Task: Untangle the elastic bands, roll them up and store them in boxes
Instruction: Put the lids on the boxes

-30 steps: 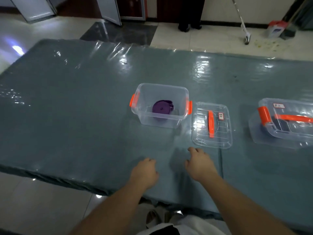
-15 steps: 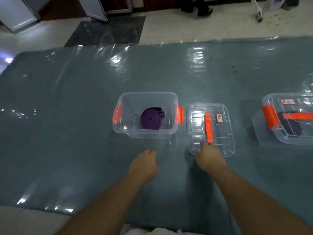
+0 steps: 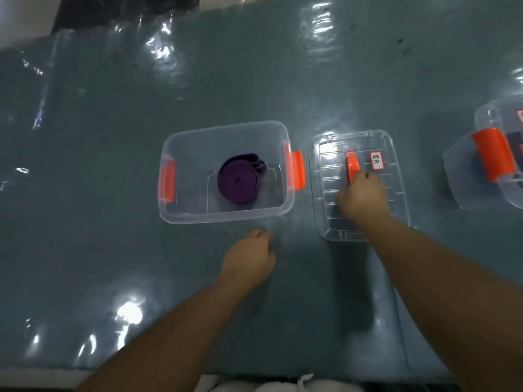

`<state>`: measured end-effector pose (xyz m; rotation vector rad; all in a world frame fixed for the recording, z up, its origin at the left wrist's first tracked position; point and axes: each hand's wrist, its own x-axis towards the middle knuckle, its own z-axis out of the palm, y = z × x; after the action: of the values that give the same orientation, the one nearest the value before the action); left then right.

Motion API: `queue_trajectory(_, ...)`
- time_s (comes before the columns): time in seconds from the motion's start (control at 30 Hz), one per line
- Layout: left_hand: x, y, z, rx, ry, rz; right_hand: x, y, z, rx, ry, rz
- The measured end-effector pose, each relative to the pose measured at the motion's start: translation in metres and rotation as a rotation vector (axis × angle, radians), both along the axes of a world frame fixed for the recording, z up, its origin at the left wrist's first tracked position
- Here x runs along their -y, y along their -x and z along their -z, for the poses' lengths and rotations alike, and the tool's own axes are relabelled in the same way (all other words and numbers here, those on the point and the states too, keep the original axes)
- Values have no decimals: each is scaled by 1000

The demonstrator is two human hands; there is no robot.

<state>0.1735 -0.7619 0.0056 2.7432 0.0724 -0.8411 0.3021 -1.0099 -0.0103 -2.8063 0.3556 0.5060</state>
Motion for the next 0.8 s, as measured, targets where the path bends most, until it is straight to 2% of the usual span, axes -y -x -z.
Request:
queue_trajectory(0.17,-8,2,7,5,5,11,3,-16,9,-1,98,-45)
queue_trajectory(0.3,-8,8,11,-3,37,14,1,-19,5,-29,116,15)
queue_trajectory(0.67,-23,21,-14,31,42,116,6,37,-8,14,-73,187)
queue_trajectory(0.8,-33,28,-29,98,52,156,6,49,-29,121,-134,258)
